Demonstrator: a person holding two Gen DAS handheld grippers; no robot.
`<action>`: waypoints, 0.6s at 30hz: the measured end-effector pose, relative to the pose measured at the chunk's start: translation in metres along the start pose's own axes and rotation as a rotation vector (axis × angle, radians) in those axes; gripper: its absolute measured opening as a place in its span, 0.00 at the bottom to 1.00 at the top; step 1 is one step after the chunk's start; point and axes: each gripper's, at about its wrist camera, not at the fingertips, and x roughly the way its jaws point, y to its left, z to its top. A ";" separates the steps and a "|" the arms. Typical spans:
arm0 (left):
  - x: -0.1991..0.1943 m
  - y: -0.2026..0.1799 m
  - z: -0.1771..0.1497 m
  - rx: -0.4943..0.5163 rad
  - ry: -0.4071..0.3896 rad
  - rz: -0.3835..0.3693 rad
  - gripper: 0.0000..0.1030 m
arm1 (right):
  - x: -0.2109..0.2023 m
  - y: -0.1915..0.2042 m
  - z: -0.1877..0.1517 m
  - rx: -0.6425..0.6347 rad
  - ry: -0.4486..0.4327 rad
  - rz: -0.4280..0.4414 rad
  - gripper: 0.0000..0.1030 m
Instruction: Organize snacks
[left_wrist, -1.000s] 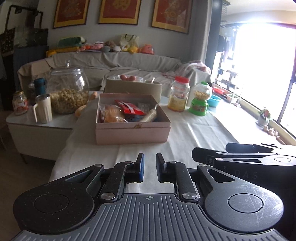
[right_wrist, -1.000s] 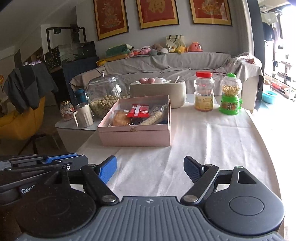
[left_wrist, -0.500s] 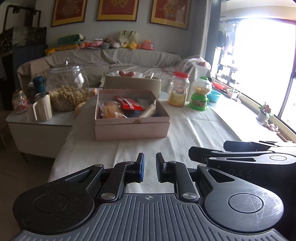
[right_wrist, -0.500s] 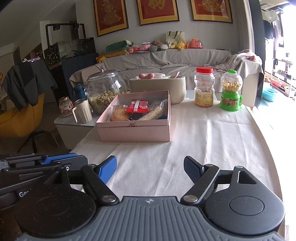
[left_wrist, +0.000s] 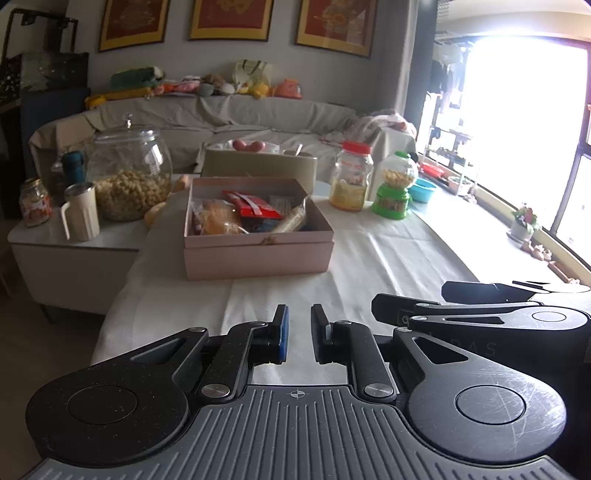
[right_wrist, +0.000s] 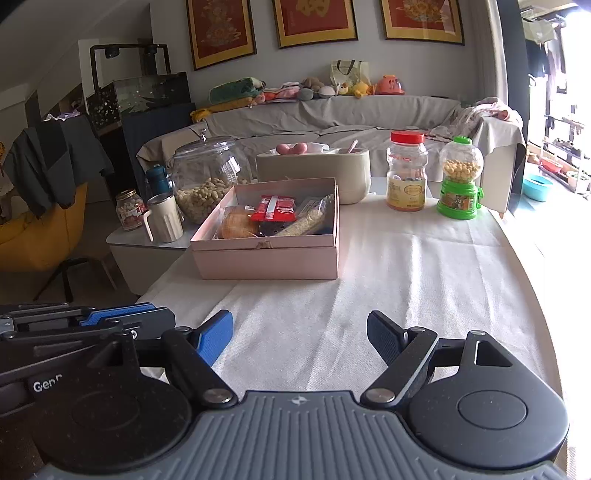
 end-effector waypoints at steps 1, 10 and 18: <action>0.000 0.000 0.000 0.000 0.000 -0.001 0.17 | 0.000 0.000 0.000 -0.001 0.000 -0.001 0.78; 0.000 0.000 0.000 -0.001 0.001 0.000 0.16 | 0.000 0.001 0.000 0.000 0.001 -0.001 0.78; 0.000 0.000 0.000 -0.007 0.000 0.001 0.16 | 0.000 0.001 0.000 -0.001 0.000 0.000 0.78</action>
